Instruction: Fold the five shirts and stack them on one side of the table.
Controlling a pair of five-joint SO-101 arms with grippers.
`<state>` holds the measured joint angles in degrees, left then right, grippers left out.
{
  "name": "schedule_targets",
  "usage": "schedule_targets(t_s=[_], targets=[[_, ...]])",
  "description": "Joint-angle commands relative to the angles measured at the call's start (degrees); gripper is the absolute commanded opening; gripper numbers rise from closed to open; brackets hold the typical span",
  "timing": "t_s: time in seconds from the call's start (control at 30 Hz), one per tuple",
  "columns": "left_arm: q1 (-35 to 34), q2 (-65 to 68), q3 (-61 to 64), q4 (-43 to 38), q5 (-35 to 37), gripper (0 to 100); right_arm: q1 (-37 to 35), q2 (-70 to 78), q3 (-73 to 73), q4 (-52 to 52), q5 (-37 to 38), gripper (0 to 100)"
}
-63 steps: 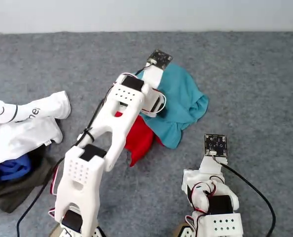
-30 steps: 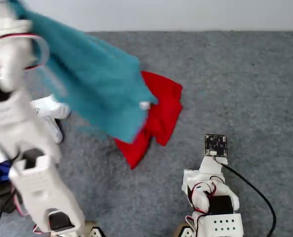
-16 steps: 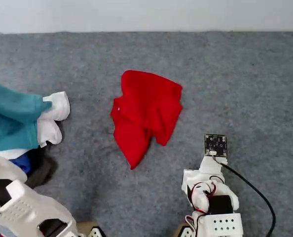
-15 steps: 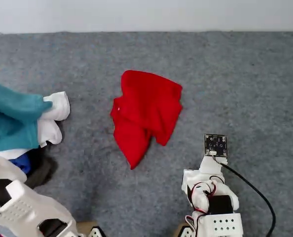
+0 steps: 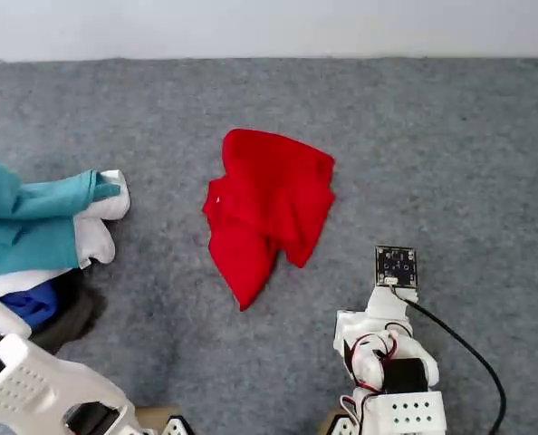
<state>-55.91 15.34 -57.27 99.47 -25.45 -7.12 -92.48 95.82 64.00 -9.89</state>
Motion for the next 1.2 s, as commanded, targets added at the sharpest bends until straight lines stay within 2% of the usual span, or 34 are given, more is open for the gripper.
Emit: schedule_targets(t_s=[0.0, 0.2, 0.43, 0.57, 0.73, 0.8, 0.97, 1.17], targets=[[-0.7, -5.54, 2.15, 1.05, -2.11, 27, 0.4, -0.31, 0.09, -0.92, -0.62, 0.9], [2.64, -18.73, 13.93, 1.05, -2.11, 27, 0.4, -0.31, 0.09, -0.92, -0.62, 0.9], [9.41, -41.49, 43.3, 1.05, -2.11, 27, 0.4, -0.31, 0.09, -0.92, -0.62, 0.9], [10.46, -50.02, 58.33, 0.97, -2.11, 26, 0.4, -0.31, 0.09, -0.92, -0.62, 0.9], [5.8, -52.04, 71.6, 1.05, -2.64, 27, 0.31, -0.31, 0.09, -0.92, -0.53, 0.9], [4.31, -52.4, 76.88, 1.14, -5.19, 27, 0.31, -0.31, 0.09, -0.92, -0.53, 0.9], [3.78, -52.66, 87.08, 1.14, -6.15, 26, 0.13, -0.31, 0.09, -0.92, -0.53, 0.9], [4.22, -54.33, 87.34, 1.23, 1.32, 26, 0.04, -0.31, 0.09, -0.92, -0.53, 0.9]])
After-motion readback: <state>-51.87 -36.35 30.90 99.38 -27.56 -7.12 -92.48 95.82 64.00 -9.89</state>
